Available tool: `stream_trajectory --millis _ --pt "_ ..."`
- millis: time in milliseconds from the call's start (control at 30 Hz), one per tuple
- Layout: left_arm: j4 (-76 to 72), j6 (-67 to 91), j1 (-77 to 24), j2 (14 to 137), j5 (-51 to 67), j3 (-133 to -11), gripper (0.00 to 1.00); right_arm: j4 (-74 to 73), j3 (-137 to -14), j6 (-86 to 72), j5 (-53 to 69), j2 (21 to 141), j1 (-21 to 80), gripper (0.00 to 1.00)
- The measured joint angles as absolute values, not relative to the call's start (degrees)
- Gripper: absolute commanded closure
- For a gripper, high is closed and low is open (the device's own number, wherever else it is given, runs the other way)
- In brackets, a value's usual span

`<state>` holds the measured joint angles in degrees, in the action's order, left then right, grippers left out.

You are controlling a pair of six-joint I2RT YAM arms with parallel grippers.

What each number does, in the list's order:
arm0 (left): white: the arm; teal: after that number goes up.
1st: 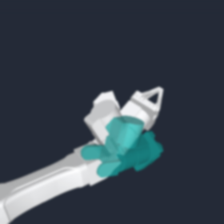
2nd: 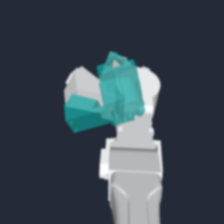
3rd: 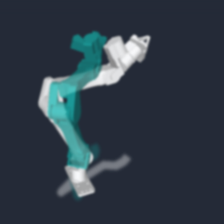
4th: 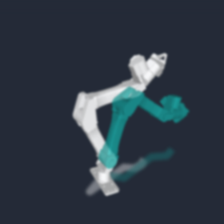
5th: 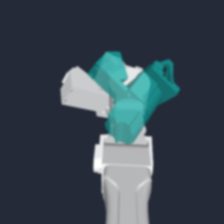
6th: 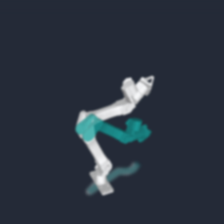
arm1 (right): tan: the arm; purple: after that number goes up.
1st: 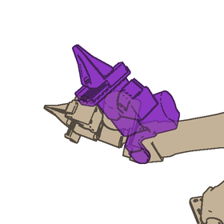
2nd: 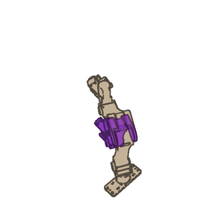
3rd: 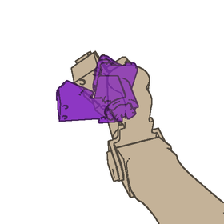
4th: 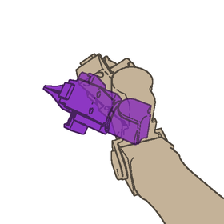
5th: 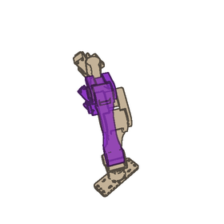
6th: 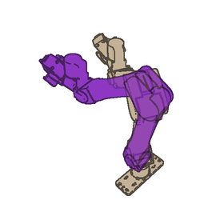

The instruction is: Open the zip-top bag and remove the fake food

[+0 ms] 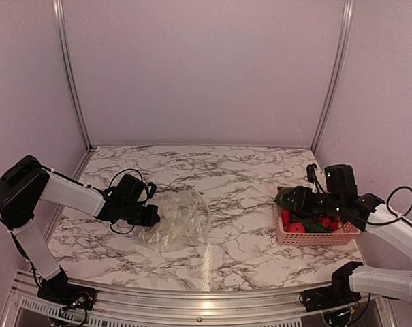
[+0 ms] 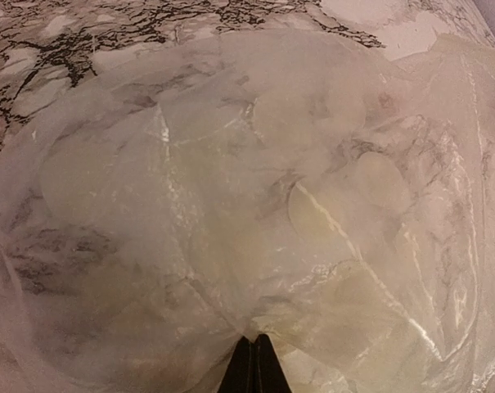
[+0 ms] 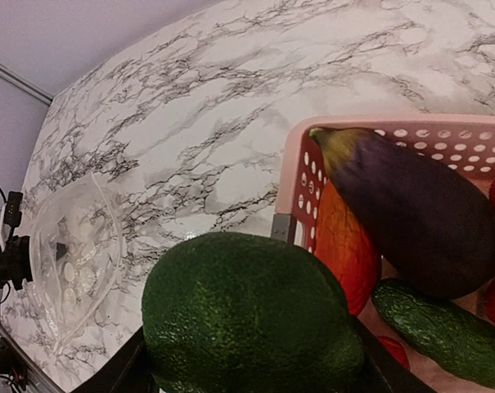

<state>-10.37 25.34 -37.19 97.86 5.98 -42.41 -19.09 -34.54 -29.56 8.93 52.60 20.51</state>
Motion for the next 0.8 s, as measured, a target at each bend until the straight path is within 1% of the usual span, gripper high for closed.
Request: stream_trajectory --millis 33,133,167,467,533,567,800 --pt "-10.48 25.34 -37.12 98.02 6.13 -42.44 1.00 -20.34 -34.17 -30.02 8.25 51.31 20.40 0.51" --pt "-10.55 25.41 -37.06 98.45 6.70 -42.94 1.00 -24.34 -33.34 -31.68 5.28 48.29 20.14 0.62" --pt "-10.70 25.41 -37.06 98.50 6.94 -43.05 1.00 -25.52 -33.12 -32.56 4.03 47.66 20.05 0.63" --pt "-11.81 25.54 -36.75 98.94 7.99 -43.13 1.00 -33.30 -31.31 -40.45 -6.42 42.02 19.94 0.56" --pt "-11.86 25.54 -36.64 98.94 8.12 -43.13 1.00 -34.24 -31.31 -41.17 -7.97 41.82 19.90 0.51" --pt "-11.92 25.54 -36.58 98.94 8.19 -43.13 1.00 -34.87 -31.31 -41.67 -8.80 41.85 19.90 0.46" --pt "-12.32 25.54 -35.94 98.94 8.64 -43.11 1.00 -37.06 -31.35 -43.27 -11.55 42.50 19.64 0.04"
